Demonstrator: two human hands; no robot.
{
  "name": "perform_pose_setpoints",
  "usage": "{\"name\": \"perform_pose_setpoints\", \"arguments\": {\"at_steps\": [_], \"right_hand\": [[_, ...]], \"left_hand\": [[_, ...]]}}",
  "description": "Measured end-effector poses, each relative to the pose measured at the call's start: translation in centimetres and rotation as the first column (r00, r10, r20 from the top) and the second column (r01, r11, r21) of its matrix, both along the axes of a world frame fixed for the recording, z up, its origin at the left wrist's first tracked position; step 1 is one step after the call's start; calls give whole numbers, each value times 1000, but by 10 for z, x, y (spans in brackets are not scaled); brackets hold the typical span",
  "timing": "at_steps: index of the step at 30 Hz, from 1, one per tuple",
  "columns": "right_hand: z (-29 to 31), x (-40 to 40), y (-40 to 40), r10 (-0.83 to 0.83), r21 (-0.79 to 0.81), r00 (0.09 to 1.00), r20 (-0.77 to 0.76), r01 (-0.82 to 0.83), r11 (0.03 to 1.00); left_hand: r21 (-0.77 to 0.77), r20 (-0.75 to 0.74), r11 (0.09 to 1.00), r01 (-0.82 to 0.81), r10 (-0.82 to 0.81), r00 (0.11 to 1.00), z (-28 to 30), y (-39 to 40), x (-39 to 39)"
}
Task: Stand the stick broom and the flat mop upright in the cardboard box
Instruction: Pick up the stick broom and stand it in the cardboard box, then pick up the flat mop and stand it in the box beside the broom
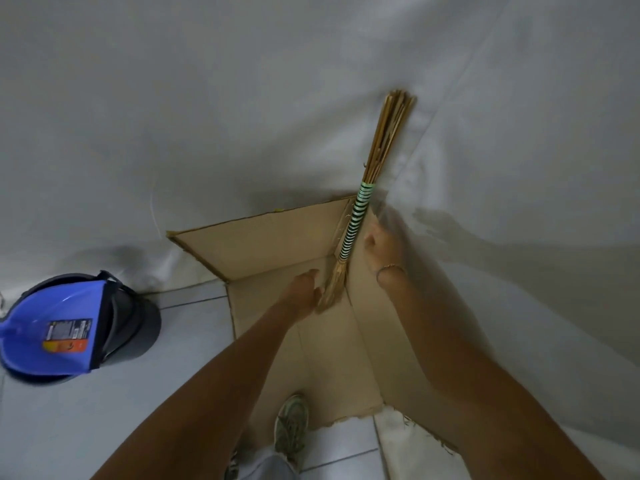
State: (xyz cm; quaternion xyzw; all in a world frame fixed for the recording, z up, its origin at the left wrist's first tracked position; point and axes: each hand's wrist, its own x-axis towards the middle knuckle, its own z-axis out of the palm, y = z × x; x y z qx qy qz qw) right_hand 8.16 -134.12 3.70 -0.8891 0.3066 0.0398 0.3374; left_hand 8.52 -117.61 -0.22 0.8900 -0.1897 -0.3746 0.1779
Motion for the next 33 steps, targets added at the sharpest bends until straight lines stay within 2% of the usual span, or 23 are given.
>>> {"name": "perform_pose_setpoints", "arguments": {"at_steps": [3,8,11,13,15,18,21,25,28,33], "right_hand": [[-2,-52,31,112,6,993,-25,-112,994],[16,-144,74,388,-48,877,-282,-417,908],[42,-198,97,439,4,837,-327,-464,886],[72,-262,116,513,57,788,-340,-527,848],[86,-311,126,538,38,790,-292,-553,832],[116,-393,147,572,111,774,-272,-565,818],[129,-458,166,571,191,763,-302,-539,820],[135,-511,205,642,204,642,-420,-623,755],[135,-529,241,713,197,522,-469,-725,660],[131,-544,327,812,187,371,-451,-850,492]], "left_hand": [[-32,64,999,34,-32,997,27,1,-19],[26,282,997,70,-74,957,75,28,-90],[70,347,997,32,-55,936,105,60,-150],[58,303,997,-60,39,952,131,91,-218],[53,298,994,-91,71,952,138,117,-269],[199,216,974,-105,61,975,149,165,-364],[236,159,962,-138,101,982,150,199,-429],[243,-3,955,-169,175,985,164,246,-496],[257,-165,956,-142,188,968,178,282,-528],[243,-145,922,-301,341,929,193,363,-573]]}}
